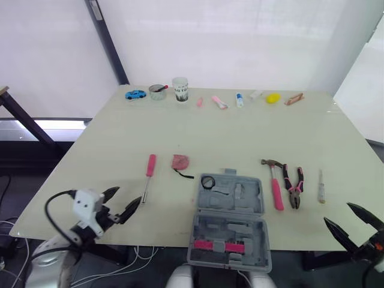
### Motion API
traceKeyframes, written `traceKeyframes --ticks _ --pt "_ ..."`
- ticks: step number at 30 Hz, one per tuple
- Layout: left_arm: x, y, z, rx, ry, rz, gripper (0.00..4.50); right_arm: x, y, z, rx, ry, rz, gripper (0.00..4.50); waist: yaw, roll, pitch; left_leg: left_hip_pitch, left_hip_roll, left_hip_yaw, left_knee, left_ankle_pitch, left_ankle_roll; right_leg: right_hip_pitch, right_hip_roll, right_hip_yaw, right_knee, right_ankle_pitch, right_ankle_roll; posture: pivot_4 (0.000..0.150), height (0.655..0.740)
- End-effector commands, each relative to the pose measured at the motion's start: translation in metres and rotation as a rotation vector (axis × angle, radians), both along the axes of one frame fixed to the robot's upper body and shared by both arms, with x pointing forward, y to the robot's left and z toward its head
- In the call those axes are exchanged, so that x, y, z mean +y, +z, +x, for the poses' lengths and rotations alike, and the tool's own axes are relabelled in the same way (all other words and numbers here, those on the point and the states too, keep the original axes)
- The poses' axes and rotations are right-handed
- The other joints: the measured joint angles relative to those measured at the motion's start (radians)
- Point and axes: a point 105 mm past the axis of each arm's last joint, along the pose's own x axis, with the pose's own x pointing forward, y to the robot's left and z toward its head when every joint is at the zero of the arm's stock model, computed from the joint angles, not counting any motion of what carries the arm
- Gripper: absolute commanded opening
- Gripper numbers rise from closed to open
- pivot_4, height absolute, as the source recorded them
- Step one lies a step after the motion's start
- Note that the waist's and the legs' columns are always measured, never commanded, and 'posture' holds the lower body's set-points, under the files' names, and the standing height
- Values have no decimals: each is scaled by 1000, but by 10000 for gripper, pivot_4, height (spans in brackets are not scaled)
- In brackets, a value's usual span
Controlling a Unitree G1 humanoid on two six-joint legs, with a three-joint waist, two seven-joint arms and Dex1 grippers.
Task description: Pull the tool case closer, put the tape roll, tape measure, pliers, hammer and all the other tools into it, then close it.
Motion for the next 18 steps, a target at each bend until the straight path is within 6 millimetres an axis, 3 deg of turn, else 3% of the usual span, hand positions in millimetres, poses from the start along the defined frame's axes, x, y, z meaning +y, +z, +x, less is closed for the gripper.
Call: traceKeyframes --ticks 1,10,18 --pt "-22 12 13 -34 12 18 44800 28 18 3 -9 194 4 45000 1 0 0 0 -1 0 0 0 0 0 0 0 0 0 0 1500 7400" --pt "-69 18 46 -21 175 -112 44800 61 52 28 -101 369 -21 45000 2 -1 0 0 -5 -1 0 0 0 1 1 1 0 1 1 1500 7400" --pt "-89 1 74 63 316 -116 44800 67 53 37 -112 406 -44 45000 2 -2 0 -1 -7 0 0 0 0 1 2 0 0 3 4 1500 7400"
